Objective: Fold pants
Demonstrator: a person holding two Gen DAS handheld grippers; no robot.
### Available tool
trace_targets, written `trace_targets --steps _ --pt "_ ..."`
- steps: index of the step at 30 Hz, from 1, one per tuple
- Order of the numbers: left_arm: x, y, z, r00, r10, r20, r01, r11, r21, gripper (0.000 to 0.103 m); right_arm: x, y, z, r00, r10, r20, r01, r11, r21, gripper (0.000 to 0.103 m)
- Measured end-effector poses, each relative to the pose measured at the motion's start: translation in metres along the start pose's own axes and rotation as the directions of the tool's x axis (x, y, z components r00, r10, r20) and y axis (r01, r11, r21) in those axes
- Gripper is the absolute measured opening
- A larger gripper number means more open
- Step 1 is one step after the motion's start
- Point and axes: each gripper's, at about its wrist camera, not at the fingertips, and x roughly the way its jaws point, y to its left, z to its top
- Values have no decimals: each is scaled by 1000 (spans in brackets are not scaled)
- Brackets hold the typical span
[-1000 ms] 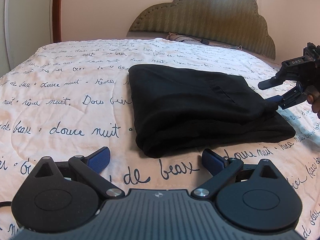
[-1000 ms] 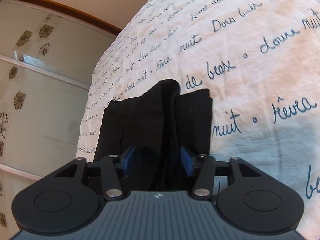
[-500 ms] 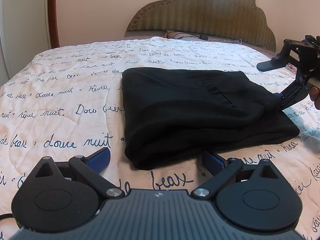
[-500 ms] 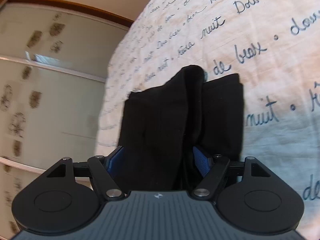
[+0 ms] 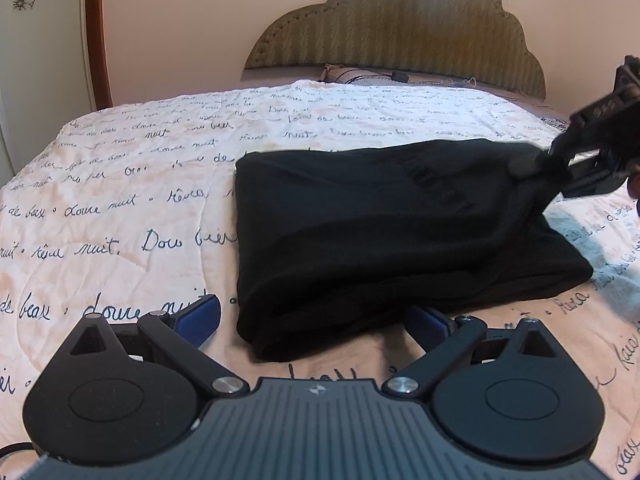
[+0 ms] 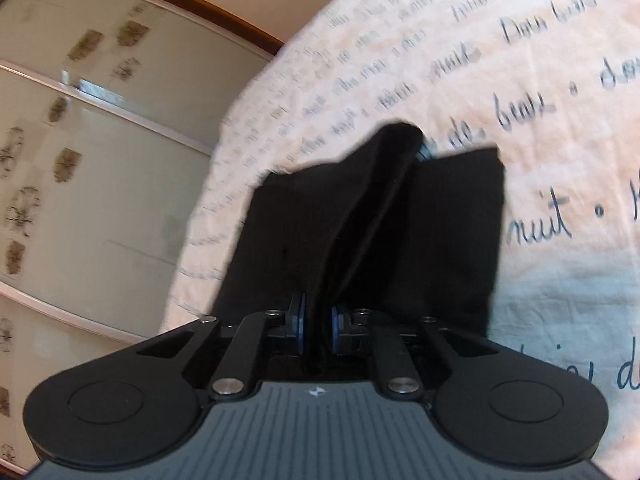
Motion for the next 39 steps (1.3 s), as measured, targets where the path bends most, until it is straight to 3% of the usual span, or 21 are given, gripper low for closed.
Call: trace_targets --steps 3,6,10,13,17,20,24,29,35,39 --pt "-5 -2 2 999 -18 37 18 1000 10 101 -21 -8 1 999 -21 28 21 1000 11 10" --pt "11 -4 -5 1000 7 -3 -7 1000 10 98 -14 -42 -8 994 -106 -16 107 990 87 11" --pt "9 11 -7 998 67 0 -67 994 -92 92 -9 -61 -16 998 -68 0 67 986 151 11" --pt "8 16 -8 994 106 -16 -107 992 -64 90 -9 -61 -17 998 -62 -3 62 986 154 10" --pt "-7 19 -6 995 101 18 -99 990 -100 66 -7 -61 -17 998 -69 -13 70 986 154 11" --pt "-9 13 -7 996 87 18 -86 995 -49 45 -7 -60 -17 997 -77 -15 78 986 144 11" --pt "-8 14 -14 998 56 28 -55 997 -47 34 -4 -59 -17 997 -76 -17 78 986 147 10" --pt "0 24 -18 999 40 -8 -40 996 -85 33 0 -54 -15 994 -104 -32 107 987 119 10" --pt "-2 26 -22 999 37 17 -35 995 -97 33 3 -53 -16 993 -112 -31 114 988 103 10" --pt "-24 19 -17 996 5 92 2 996 -85 23 -2 -55 -22 995 -98 7 97 988 117 12"
